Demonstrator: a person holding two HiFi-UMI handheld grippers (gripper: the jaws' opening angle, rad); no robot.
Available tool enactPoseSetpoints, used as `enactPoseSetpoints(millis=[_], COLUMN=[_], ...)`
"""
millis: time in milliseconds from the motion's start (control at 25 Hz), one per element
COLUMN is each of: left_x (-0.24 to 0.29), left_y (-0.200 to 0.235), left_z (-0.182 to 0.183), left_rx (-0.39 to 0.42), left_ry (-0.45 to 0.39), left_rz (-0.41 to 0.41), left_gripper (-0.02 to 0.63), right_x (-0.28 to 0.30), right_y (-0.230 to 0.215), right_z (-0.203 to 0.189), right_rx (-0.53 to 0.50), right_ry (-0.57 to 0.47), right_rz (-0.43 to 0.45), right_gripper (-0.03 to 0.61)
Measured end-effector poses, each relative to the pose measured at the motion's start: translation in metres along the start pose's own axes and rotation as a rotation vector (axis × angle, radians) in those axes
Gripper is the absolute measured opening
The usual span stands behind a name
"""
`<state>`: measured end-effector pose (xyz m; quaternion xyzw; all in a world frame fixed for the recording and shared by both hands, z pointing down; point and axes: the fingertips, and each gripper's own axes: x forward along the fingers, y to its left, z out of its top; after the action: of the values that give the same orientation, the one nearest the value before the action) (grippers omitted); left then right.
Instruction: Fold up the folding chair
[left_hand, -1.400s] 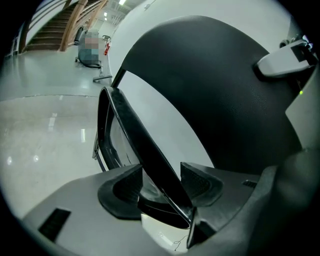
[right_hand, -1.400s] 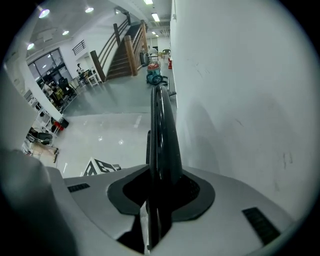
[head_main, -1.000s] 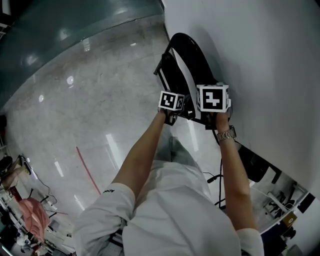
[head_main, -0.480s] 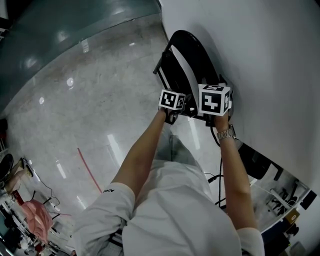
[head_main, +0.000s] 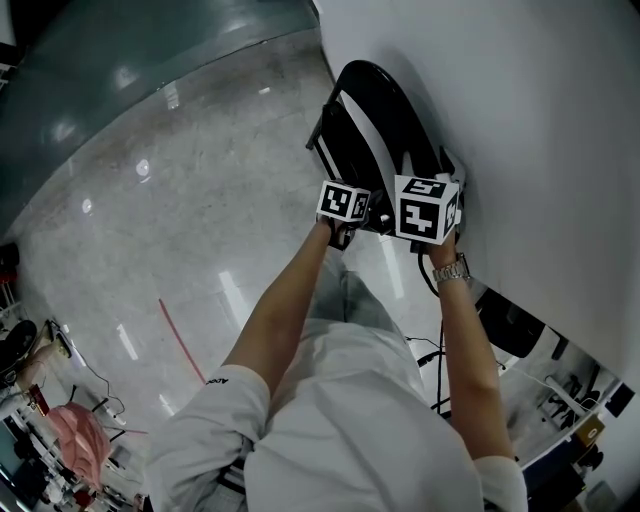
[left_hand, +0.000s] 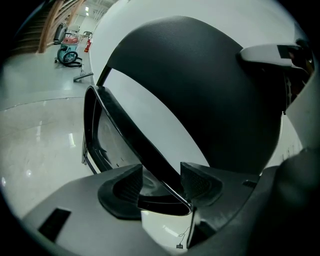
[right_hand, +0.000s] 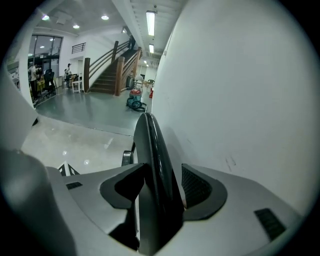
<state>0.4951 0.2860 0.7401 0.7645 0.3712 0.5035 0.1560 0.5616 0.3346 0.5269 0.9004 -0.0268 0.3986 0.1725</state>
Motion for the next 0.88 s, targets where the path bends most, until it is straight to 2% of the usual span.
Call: enactPoseSetpoints(millis=[280,360,600,880], left_x=[0.011,0.013,0.013,-0.008], left_y=[-0.011,-0.014,-0.018,0.003], left_z=[0.006,0.006,0.006,0.003], left_rx=[0.021,0.023,0.035,0.023], left_ry=[0.016,0.020,0.030,0.001], left_rz=[-0.012,-0.013,-0.007,0.050], left_gripper=[0.249,0.249,0.249,0.249], right_x=[-0.005,-0.012,-0.019,-0.006], right_y=[-0.016,-0.020,0.000,0.015], right_z=[0.000,0.004,0.002,-0.027], right_rx=[-0.021,0.002,0.214,0.292], right_ry=[0.008,0.002,0.016,0.059], right_rz=[0.014,0.028,0.203,0.344], right_gripper=[0.210,0.210,0.209,0.199])
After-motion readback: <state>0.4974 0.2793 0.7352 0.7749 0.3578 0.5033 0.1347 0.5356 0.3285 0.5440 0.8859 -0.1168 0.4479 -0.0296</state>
